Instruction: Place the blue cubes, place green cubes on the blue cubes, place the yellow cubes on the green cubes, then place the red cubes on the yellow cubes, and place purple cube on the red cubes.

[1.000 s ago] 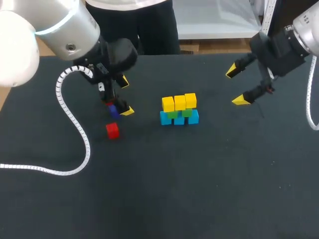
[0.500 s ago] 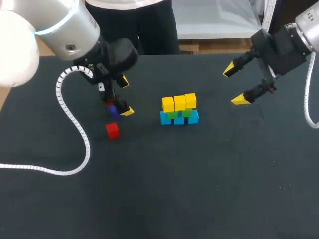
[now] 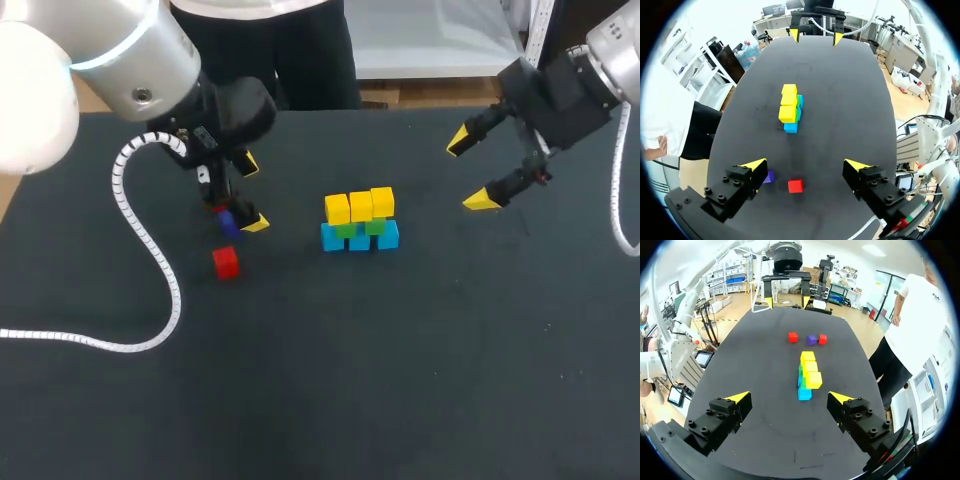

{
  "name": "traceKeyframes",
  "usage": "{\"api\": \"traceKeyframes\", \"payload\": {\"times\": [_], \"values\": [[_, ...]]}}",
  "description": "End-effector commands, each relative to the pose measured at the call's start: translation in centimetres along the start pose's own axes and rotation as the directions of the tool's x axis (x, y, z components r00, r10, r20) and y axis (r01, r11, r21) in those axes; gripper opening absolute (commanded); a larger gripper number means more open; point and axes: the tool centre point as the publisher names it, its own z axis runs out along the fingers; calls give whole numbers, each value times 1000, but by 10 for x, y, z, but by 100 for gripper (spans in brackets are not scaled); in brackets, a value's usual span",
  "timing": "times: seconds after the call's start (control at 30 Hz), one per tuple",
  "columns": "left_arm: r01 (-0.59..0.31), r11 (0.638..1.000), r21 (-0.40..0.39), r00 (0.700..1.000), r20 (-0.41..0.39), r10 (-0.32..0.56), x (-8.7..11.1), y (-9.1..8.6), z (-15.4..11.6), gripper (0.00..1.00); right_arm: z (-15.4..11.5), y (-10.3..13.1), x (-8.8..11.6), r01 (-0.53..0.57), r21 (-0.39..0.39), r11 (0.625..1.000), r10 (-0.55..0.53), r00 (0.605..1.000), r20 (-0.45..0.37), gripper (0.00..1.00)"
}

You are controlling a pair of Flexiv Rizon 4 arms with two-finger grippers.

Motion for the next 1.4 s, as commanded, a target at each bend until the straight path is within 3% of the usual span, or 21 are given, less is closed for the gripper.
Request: {"api": "traceKeyframes", "payload": {"times": [0.03, 0.17, 0.47, 0.63, 0.93, 1.4], "values": [[7, 1000, 1, 993, -117, -7, -2, 0, -4, 100, 0, 0, 0, 0, -1, 1000, 0, 1000, 1, 100], [49, 999, -21, 964, -260, -52, 7, -8, -10, 100, 0, 0, 0, 0, -1, 1000, 0, 1000, 1, 100], [122, 992, -40, 911, -393, -128, 35, -32, -2, 100, 0, 0, 0, 0, -1, 1000, 0, 1000, 1, 100], [99, 995, -20, 932, -349, -100, 48, -42, 9, 100, 0, 0, 0, 0, -1, 1000, 0, 1000, 1, 100], [205, 977, 65, 928, -330, -173, 78, -50, 28, 100, 0, 0, 0, 0, -1, 1000, 0, 1000, 1, 100], [232, 971, 61, 891, -413, -188, 72, -64, 58, 100, 0, 0, 0, 0, -1, 1000, 0, 1000, 1, 100]]}}
